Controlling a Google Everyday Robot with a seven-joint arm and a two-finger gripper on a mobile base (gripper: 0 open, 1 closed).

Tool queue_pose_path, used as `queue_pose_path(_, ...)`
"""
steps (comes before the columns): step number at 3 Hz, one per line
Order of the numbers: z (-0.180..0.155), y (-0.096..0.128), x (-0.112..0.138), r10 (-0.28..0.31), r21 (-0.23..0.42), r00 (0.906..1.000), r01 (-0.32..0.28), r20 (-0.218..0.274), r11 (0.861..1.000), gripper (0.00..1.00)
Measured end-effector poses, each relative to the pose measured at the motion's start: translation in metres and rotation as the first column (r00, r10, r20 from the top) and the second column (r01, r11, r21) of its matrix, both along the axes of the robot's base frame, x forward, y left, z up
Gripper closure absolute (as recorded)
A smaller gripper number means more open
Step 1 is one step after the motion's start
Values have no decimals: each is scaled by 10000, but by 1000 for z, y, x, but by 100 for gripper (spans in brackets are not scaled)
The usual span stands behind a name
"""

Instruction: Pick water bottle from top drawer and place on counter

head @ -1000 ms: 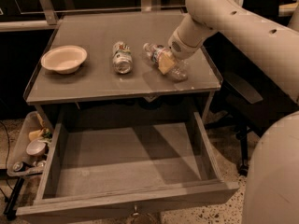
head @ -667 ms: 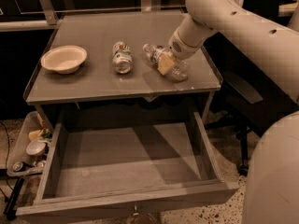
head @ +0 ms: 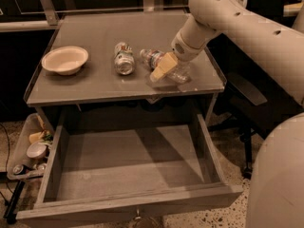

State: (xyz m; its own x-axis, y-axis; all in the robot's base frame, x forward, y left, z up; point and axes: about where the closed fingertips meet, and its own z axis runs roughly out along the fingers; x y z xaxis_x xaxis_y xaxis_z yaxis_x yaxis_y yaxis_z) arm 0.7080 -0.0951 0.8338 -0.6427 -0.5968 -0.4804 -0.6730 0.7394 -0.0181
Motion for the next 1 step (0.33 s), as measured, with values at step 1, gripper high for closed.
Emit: queue_pose_path(1, 0, 0, 0, 0, 0, 10000, 0, -1, 10000, 0)
